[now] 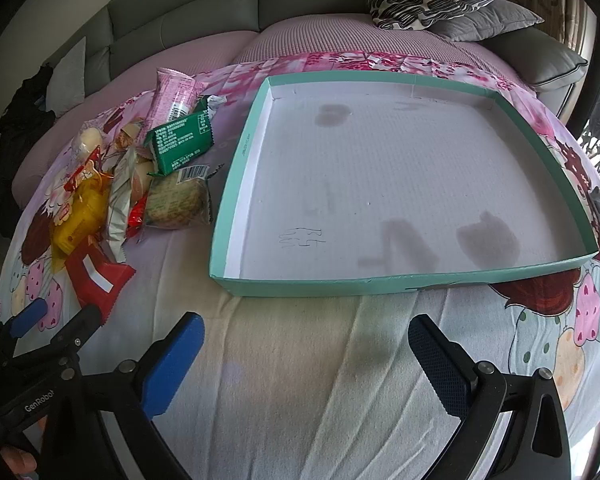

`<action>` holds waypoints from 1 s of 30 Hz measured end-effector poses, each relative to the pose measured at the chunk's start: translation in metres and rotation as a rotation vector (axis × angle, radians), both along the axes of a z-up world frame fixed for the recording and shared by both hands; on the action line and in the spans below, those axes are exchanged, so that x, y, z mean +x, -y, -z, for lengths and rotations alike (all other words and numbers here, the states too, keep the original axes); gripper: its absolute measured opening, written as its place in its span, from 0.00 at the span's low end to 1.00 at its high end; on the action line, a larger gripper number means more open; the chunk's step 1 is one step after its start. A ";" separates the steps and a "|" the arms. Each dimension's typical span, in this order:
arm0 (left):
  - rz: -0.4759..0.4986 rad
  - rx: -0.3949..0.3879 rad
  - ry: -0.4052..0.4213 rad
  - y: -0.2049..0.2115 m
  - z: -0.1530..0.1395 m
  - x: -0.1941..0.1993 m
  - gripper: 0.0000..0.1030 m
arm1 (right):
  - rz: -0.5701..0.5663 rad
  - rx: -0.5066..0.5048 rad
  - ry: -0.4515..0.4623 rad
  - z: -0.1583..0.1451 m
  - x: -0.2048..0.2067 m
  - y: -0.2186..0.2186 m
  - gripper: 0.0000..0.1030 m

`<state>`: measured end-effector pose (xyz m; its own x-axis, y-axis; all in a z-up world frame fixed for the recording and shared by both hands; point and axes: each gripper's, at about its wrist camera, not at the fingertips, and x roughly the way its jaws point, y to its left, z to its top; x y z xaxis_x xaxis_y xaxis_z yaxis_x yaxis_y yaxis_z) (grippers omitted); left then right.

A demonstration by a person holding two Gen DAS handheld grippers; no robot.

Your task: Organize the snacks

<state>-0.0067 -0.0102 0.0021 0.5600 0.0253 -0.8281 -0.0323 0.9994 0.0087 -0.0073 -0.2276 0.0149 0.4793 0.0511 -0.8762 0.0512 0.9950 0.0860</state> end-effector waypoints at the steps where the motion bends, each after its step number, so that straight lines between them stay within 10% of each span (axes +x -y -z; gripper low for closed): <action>1: 0.000 0.000 0.000 0.000 0.000 0.000 1.00 | 0.000 0.000 0.000 0.000 0.000 0.000 1.00; 30: -0.005 -0.005 0.004 -0.001 0.001 -0.001 1.00 | -0.002 -0.003 0.007 -0.004 0.000 0.002 1.00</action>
